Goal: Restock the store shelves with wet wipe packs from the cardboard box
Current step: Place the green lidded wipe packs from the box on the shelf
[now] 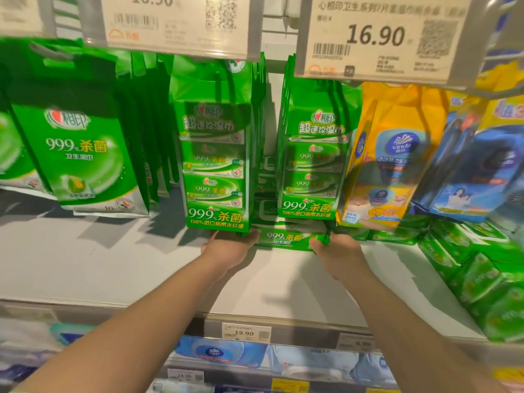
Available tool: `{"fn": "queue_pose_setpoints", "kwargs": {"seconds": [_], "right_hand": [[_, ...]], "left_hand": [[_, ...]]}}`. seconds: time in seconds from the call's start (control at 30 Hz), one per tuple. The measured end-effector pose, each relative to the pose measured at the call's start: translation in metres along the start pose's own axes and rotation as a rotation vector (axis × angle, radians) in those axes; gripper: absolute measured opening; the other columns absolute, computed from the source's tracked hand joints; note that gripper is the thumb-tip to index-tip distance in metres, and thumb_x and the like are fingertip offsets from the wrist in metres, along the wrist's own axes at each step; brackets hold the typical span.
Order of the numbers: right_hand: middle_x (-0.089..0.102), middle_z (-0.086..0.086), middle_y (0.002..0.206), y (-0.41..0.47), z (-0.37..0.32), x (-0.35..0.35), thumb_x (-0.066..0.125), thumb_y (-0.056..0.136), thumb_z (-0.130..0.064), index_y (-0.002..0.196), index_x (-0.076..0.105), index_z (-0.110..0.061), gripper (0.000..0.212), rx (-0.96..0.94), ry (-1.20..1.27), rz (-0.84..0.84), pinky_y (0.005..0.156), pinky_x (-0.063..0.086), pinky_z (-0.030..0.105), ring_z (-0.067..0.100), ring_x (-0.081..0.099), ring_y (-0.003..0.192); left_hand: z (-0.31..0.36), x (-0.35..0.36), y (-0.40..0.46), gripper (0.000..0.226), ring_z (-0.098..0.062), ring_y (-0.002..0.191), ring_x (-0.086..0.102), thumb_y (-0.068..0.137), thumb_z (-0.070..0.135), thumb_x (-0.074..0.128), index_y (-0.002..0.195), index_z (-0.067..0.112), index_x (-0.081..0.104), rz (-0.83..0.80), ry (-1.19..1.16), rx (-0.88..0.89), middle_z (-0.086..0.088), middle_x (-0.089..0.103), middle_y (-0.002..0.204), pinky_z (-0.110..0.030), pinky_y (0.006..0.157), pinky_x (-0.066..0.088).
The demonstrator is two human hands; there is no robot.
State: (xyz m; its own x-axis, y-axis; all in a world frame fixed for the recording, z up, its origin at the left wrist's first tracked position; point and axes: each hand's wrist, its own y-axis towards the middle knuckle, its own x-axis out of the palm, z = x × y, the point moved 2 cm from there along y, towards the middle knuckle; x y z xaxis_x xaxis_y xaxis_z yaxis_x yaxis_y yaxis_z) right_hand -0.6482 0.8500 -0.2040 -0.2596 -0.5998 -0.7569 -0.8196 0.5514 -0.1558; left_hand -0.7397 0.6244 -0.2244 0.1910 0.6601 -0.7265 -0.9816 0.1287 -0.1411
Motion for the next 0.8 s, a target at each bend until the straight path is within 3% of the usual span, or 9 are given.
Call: {"fn": "queue_pose_setpoints", "kwargs": {"seconds": [0.1, 0.17, 0.23, 0.3, 0.4, 0.5, 0.6, 0.7, 0.8], "right_hand": [[0.042, 0.004, 0.067, -0.011, 0.001, 0.000, 0.044, 0.103, -0.030, 0.079, 0.051, -0.007, 0.034, -0.021, -0.039, 0.065, 0.068, 0.034, 0.032, 0.034, 0.060, 0.090], [0.059, 0.013, 0.077, -0.019, 0.000, 0.001, 0.046, 0.103, -0.029, 0.069, 0.047, -0.009, 0.040, -0.087, -0.085, 0.081, 0.067, 0.031, 0.033, 0.036, 0.060, 0.091], [0.064, 0.018, 0.095, -0.021, 0.004, 0.008, 0.045, 0.104, -0.026, 0.086, 0.056, -0.005, 0.030, -0.138, -0.084, 0.061, 0.069, 0.036, 0.033, 0.038, 0.061, 0.097], [0.062, 0.023, 0.109, -0.029, 0.009, 0.013, 0.044, 0.106, -0.030, 0.111, 0.058, 0.002, 0.036, -0.147, -0.140, 0.024, 0.083, 0.038, 0.037, 0.039, 0.054, 0.108], [0.061, 0.026, 0.117, -0.047, 0.008, 0.011, 0.053, 0.101, -0.040, 0.116, 0.063, 0.004, 0.047, -0.209, -0.143, 0.018, 0.095, 0.040, 0.038, 0.037, 0.052, 0.115], [0.063, 0.020, 0.134, -0.073, 0.003, 0.014, 0.054, 0.102, -0.044, 0.129, 0.065, 0.000, 0.053, -0.289, -0.158, 0.016, 0.109, 0.037, 0.034, 0.033, 0.052, 0.130], [0.068, 0.020, 0.126, -0.111, -0.017, 0.017, 0.038, 0.108, -0.046, 0.125, 0.071, -0.009, 0.053, -0.475, -0.187, 0.072, 0.100, 0.053, 0.045, 0.039, 0.064, 0.117], [0.051, -0.001, 0.154, -0.150, -0.040, 0.033, 0.039, 0.105, -0.054, 0.148, 0.052, -0.026, 0.053, -0.468, -0.277, -0.092, 0.118, 0.035, 0.036, 0.023, 0.045, 0.143], [0.039, -0.005, 0.162, -0.197, -0.068, 0.060, 0.037, 0.106, -0.052, 0.153, 0.047, -0.029, 0.053, -0.588, -0.341, -0.121, 0.123, 0.024, 0.032, 0.020, 0.036, 0.149]], "left_hand": [[-0.002, -0.003, -0.019, 0.062, -0.026, 0.123, 0.060, 0.085, 0.071, 0.057, 0.137, 0.036, 0.057, 0.006, -0.076, -0.005, 0.006, 0.064, 0.137, -0.035, 0.099, 0.049], [0.000, -0.006, -0.037, 0.068, -0.024, 0.115, 0.063, 0.075, 0.075, 0.053, 0.133, 0.041, 0.057, 0.001, -0.123, -0.010, 0.009, 0.068, 0.129, -0.038, 0.098, 0.051], [0.001, -0.009, -0.052, 0.069, -0.024, 0.120, 0.061, 0.074, 0.075, 0.051, 0.134, 0.040, 0.056, 0.003, -0.133, -0.001, 0.008, 0.067, 0.132, -0.042, 0.103, 0.049], [0.002, -0.012, -0.068, 0.067, -0.024, 0.129, 0.057, 0.083, 0.070, 0.055, 0.140, 0.035, 0.053, 0.020, -0.152, -0.007, 0.005, 0.062, 0.142, -0.042, 0.108, 0.045], [0.000, -0.022, -0.091, 0.071, -0.025, 0.135, 0.053, 0.092, 0.062, 0.058, 0.151, 0.023, 0.046, 0.056, -0.125, -0.010, -0.004, 0.055, 0.149, -0.040, 0.112, 0.042], [-0.006, -0.037, -0.113, 0.076, -0.026, 0.133, 0.054, 0.089, 0.068, 0.058, 0.149, 0.022, 0.049, 0.100, -0.054, 0.055, -0.008, 0.059, 0.145, -0.041, 0.111, 0.043], [-0.016, -0.057, -0.145, 0.082, -0.029, 0.133, 0.051, 0.084, 0.075, 0.051, 0.148, 0.023, 0.051, 0.167, 0.047, 0.151, -0.010, 0.062, 0.140, -0.043, 0.113, 0.040], [-0.044, -0.082, -0.188, 0.090, -0.028, 0.148, 0.030, 0.077, 0.080, 0.039, 0.151, 0.028, 0.046, 0.232, 0.105, 0.180, 0.001, 0.050, 0.154, -0.046, 0.121, 0.026], [-0.096, -0.112, -0.234, 0.095, -0.027, 0.151, 0.026, 0.072, 0.086, 0.035, 0.150, 0.033, 0.046, 0.336, 0.088, 0.173, 0.010, 0.045, 0.157, -0.047, 0.122, 0.025]]}}
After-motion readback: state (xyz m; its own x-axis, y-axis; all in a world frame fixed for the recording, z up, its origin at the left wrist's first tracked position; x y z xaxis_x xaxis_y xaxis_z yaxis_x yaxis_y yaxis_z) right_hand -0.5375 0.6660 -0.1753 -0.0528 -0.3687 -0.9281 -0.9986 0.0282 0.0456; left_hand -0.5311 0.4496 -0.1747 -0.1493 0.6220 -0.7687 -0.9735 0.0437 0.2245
